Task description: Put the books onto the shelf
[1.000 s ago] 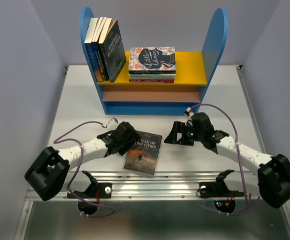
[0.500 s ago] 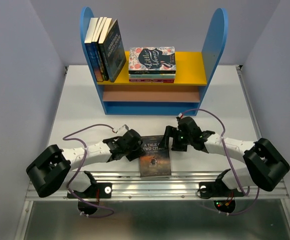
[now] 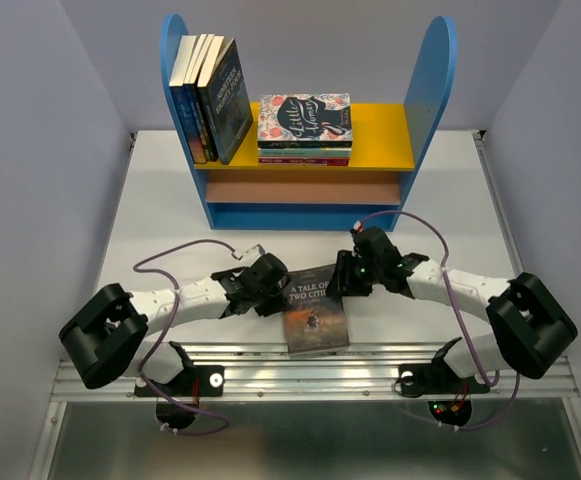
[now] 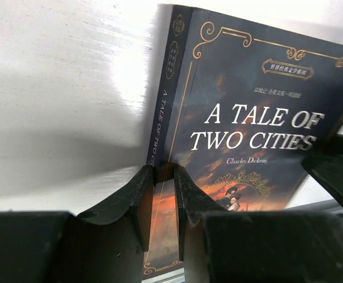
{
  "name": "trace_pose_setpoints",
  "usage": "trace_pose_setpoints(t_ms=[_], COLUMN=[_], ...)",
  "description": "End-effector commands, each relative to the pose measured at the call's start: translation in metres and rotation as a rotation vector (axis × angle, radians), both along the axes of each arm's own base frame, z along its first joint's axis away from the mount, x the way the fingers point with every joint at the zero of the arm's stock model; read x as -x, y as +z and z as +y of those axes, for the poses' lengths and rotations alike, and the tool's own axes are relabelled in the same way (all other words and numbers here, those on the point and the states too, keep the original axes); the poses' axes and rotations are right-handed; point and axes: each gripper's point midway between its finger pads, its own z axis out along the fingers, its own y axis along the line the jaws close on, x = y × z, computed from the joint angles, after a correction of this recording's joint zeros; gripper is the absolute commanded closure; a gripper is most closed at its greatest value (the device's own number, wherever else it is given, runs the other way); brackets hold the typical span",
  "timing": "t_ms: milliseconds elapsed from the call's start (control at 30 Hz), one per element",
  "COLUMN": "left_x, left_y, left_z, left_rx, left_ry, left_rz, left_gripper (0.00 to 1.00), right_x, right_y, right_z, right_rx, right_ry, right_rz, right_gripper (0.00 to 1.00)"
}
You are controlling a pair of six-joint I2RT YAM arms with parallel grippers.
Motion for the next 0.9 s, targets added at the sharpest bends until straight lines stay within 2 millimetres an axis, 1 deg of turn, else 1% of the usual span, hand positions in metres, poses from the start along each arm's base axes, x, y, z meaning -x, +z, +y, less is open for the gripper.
trace_pose_setpoints(t_ms=[0,100,200,267,367,400,433,500,567,600,667,733,767,800,867], left_x=[0.004,0.004,0.003,0.001,0.000,0.000,0.000,0.001,0.002,0.002,0.002,0.002,0.002,0.001,0.001], left_y=[-0.016,-0.017,-0.016,-0.014,-0.012,-0.013,-0.013,-0.013,-0.013,-0.013,-0.014,-0.014,-0.014,-0.014,-0.014], left_z=[-0.004,-0.004,-0.006,-0.007,-0.008,-0.008,-0.007,-0.007,-0.006,-0.006,-0.006,-0.007,-0.007,-0.008,-0.008], left_rx=[-0.030,-0.036,-0.034,-0.032,-0.025,-0.023,-0.021,-0.010,-0.002,-0.003,-0.003,-0.005,-0.006,-0.005,-0.003], left_ry=[-0.033,-0.037,-0.037,-0.035,-0.025,-0.022,-0.016,-0.007,-0.002,-0.003,-0.005,-0.008,-0.008,-0.008,-0.007], left_rz=[0.022,0.023,0.021,0.016,0.011,0.012,0.011,0.011,0.010,0.009,0.009,0.007,0.008,0.007,0.007], left_gripper=[0.81,0.81,0.81,0.81,0.81,0.81,0.81,0.81,0.81,0.81,0.81,0.81,0.81,0.81,0.81], right_x=[0.002,0.007,0.016,0.022,0.028,0.025,0.028,0.026,0.028,0.028,0.028,0.028,0.028,0.027,0.025], right_y=[0.101,0.110,0.111,0.107,0.088,0.079,0.069,0.057,0.047,0.045,0.038,0.037,0.037,0.036,0.037], right_z=[0.059,0.058,0.060,0.062,0.058,0.055,0.048,0.042,0.040,0.040,0.040,0.041,0.041,0.040,0.038], right_rx=[-0.285,-0.293,-0.314,-0.322,-0.279,-0.243,-0.197,-0.148,-0.132,-0.130,-0.119,-0.123,-0.120,-0.116,-0.109], right_ry=[0.200,0.231,0.283,0.316,0.326,0.306,0.294,0.273,0.270,0.268,0.271,0.267,0.271,0.269,0.259], right_rz=[-0.171,-0.184,-0.162,-0.134,-0.071,-0.061,-0.030,-0.015,0.004,0.012,0.026,0.025,0.022,0.017,0.003], right_gripper=[0.50,0.50,0.50,0.50,0.46,0.41,0.37,0.34,0.33,0.30,0.32,0.34,0.37,0.44,0.46])
